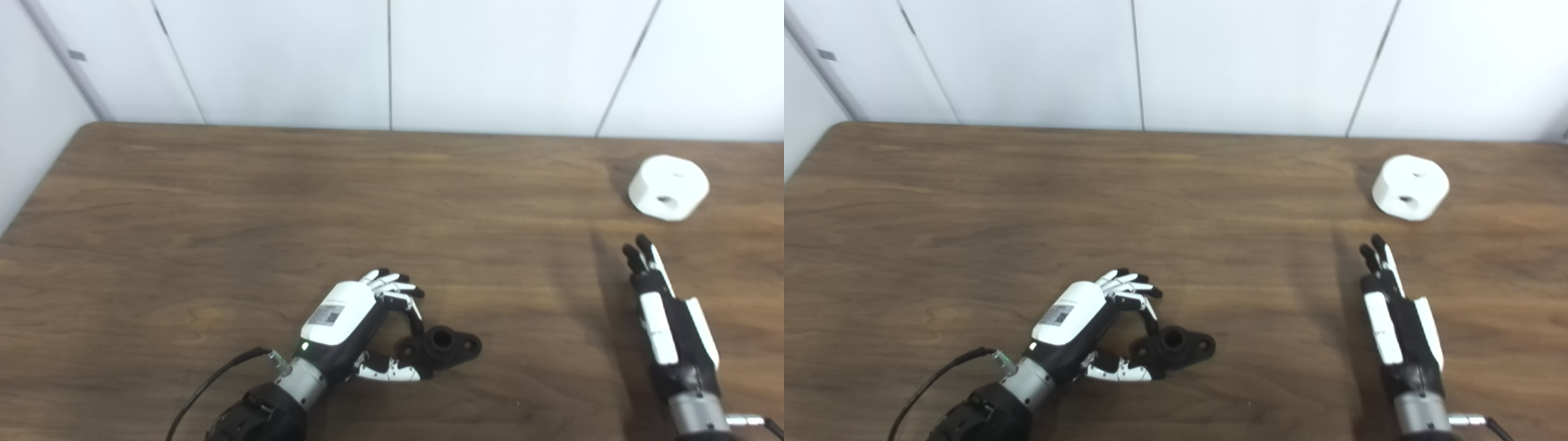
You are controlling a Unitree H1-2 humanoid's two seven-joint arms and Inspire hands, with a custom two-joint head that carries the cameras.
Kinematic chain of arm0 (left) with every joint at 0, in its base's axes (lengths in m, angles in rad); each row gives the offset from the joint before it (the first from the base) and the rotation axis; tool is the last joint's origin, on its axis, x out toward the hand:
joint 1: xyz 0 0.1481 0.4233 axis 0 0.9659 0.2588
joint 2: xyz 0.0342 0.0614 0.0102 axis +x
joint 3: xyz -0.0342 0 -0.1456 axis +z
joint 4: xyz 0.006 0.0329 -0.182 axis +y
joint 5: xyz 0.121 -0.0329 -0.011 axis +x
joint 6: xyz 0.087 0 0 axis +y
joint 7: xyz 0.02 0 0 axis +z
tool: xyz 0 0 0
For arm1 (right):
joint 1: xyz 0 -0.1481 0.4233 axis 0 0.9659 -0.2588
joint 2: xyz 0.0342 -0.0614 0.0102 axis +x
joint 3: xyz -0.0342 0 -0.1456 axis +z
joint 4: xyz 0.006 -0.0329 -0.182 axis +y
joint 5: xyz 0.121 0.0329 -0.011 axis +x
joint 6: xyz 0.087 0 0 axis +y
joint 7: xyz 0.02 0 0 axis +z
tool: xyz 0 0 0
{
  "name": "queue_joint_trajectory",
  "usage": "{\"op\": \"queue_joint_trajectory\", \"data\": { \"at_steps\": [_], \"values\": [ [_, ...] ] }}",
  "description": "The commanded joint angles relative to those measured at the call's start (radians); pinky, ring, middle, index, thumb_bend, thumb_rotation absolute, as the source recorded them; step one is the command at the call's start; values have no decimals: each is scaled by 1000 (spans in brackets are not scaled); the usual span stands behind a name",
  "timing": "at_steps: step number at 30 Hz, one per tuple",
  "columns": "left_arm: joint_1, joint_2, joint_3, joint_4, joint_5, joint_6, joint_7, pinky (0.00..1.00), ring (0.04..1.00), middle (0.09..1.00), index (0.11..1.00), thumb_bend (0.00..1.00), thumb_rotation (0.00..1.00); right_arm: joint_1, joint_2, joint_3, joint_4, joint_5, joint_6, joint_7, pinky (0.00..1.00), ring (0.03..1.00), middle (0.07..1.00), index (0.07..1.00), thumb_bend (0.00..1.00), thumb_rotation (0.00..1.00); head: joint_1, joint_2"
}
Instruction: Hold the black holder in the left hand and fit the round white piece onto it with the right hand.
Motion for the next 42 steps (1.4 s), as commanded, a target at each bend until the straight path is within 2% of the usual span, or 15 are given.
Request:
{"op": "queue_joint_trajectory", "data": {
  "at_steps": [1,6,11,22,24,25,28,34,35,36,39,42],
  "values": [
    [15,-2,-22,-16,15,1,-43,956,886,807,485,522,50,9,1,7,-29,-5,12,6,1000,982,954,1000,594,1000,-6,-1],
    [21,-3,-33,-8,32,-2,-43,981,895,808,485,522,49,6,8,-4,-19,18,3,4,1000,978,955,1000,595,1000,-29,-8],
    [16,-7,-43,34,53,-22,-16,982,894,801,485,522,49,-2,-1,-12,9,30,-24,5,1000,991,959,1000,568,1000,-47,-36],
    [-14,-8,-39,90,63,-43,5,978,896,799,485,522,49,-34,-17,-25,38,39,-42,8,1000,998,969,1000,595,889,-78,-62],
    [-20,-5,-36,96,61,-44,4,975,898,799,485,522,49,-48,-20,-31,35,43,-36,6,1000,996,970,1000,635,848,-79,-68],
    [-24,-2,-33,102,60,-48,8,968,896,798,485,522,49,-58,-24,-37,28,52,-27,8,1000,998,972,1000,666,796,-82,-74],
    [-32,10,-28,126,65,-70,29,958,889,796,485,522,49,-90,-37,-55,18,75,-17,15,1000,1000,976,1000,682,727,-107,-92],
    [-31,22,-15,164,54,-110,53,956,887,792,485,522,48,-151,-87,-64,-11,-35,23,-4,972,968,945,990,727,666,-174,-149],
    [-30,26,-16,162,61,-108,46,952,885,792,485,522,48,-163,-96,-67,-16,-48,27,-5,978,966,946,984,726,611,-181,-157],
    [-29,28,-17,161,67,-105,40,951,887,797,485,522,48,-171,-102,-70,-20,-56,30,-6,991,959,941,971,739,506,-184,-160],
    [-27,31,-19,159,70,-105,37,939,879,793,485,522,48,-212,-127,-85,-28,-88,49,-10,1000,946,931,946,783,372,-191,-177],
    [-23,33,-22,155,77,-98,30,930,872,791,485,522,48,-248,-162,-101,-28,-113,66,-4,1000,946,923,927,807,324,-194,-199]
  ]
}}
